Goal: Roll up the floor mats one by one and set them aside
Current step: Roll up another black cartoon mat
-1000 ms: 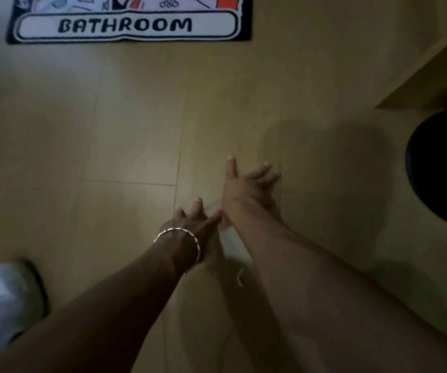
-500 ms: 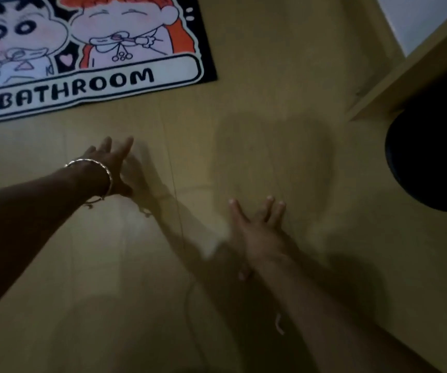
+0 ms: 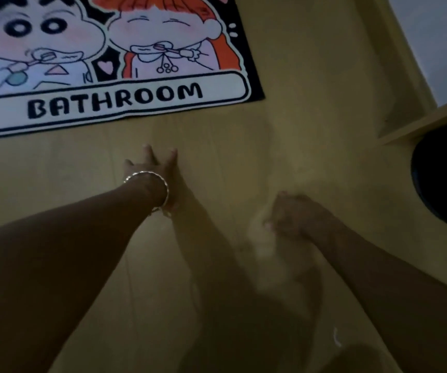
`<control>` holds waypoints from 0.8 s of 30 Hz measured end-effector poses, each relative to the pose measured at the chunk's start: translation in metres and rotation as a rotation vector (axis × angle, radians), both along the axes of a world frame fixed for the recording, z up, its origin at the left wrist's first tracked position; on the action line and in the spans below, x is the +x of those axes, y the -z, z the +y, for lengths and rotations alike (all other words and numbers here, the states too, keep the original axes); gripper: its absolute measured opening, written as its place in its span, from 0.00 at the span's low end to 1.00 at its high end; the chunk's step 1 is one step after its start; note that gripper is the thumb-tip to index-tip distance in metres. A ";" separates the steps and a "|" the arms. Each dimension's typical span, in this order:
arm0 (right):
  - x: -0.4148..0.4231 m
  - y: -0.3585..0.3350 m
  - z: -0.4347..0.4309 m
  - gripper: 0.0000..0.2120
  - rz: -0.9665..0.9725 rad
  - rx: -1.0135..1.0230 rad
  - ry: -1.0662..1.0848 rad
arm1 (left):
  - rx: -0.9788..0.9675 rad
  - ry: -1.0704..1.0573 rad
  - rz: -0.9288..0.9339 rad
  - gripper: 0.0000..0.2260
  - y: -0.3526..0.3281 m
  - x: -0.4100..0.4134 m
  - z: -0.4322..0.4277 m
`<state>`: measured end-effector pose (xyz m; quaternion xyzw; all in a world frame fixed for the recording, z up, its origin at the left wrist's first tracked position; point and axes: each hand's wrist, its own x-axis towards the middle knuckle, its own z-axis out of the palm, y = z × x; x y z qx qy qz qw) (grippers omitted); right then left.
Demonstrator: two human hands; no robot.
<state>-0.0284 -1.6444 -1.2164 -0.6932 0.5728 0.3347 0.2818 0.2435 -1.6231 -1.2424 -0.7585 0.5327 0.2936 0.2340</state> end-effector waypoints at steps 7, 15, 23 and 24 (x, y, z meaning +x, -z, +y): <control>0.133 0.006 -0.007 0.40 -0.113 0.046 -0.156 | 0.026 -0.022 0.087 0.54 -0.008 -0.001 -0.004; 0.136 0.008 -0.001 0.37 0.055 0.130 -0.271 | -0.046 -0.163 0.196 0.27 -0.004 0.001 -0.009; 0.155 -0.022 -0.013 0.35 0.112 0.221 -0.333 | -0.021 -0.158 0.188 0.31 -0.009 -0.003 -0.016; 0.157 -0.025 -0.017 0.34 0.100 0.234 -0.350 | 0.005 -0.170 0.187 0.32 -0.010 -0.006 -0.020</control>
